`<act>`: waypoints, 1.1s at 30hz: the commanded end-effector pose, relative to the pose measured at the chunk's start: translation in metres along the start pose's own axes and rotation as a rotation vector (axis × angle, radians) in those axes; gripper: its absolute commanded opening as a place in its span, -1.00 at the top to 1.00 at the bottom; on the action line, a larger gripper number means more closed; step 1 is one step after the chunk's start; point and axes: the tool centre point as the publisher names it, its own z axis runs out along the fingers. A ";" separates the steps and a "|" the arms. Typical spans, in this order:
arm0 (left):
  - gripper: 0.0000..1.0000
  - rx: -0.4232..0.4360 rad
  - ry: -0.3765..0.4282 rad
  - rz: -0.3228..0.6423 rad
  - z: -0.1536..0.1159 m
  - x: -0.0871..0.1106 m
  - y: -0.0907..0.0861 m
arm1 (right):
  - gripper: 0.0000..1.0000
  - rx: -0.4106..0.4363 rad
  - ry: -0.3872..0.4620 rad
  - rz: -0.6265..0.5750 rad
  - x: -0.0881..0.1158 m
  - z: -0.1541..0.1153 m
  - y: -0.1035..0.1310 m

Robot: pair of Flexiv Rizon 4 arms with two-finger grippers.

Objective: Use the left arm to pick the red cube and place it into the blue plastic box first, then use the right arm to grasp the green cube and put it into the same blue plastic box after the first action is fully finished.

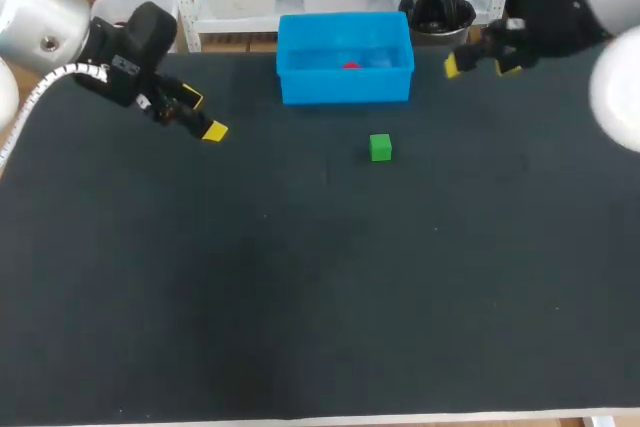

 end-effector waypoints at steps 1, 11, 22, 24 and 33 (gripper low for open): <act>-1.00 0.002 -0.005 0.003 0.000 0.001 0.001 | -1.00 0.089 0.030 0.008 -0.013 0.013 0.014; -1.00 0.002 -0.005 0.003 0.000 0.001 0.001 | -1.00 0.200 0.115 0.034 -0.025 0.029 0.036; -1.00 0.002 -0.005 0.003 0.000 0.001 0.001 | -1.00 0.308 0.214 0.063 -0.031 0.047 0.052; -1.00 0.002 -0.005 0.003 0.000 0.001 0.001 | -1.00 0.316 0.229 0.077 -0.033 0.050 0.055; -1.00 0.002 -0.005 0.003 0.000 0.001 0.001 | -1.00 0.360 0.303 0.120 -0.036 0.060 0.061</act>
